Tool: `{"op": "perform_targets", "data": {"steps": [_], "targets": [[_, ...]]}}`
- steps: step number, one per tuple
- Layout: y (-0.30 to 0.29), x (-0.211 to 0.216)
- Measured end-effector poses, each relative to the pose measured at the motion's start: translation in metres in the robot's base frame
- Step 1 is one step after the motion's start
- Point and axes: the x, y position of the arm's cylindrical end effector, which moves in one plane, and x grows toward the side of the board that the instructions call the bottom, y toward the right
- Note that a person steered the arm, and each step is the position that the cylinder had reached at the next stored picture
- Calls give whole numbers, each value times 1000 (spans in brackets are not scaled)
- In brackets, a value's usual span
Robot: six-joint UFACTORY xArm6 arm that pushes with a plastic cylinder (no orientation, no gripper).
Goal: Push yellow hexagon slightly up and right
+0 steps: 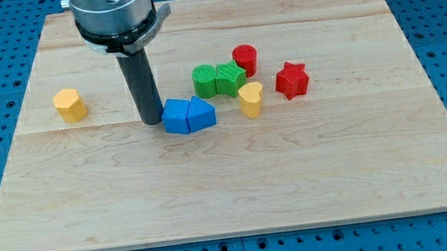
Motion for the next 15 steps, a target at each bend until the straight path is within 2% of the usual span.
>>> {"op": "perform_targets", "data": {"steps": [1, 3, 5, 7, 10, 11, 14, 15], "targets": [[-59, 0], [-126, 11], [-156, -27], [-85, -40], [-79, -106], [-66, -111], [-74, -74], [-82, -97]]}}
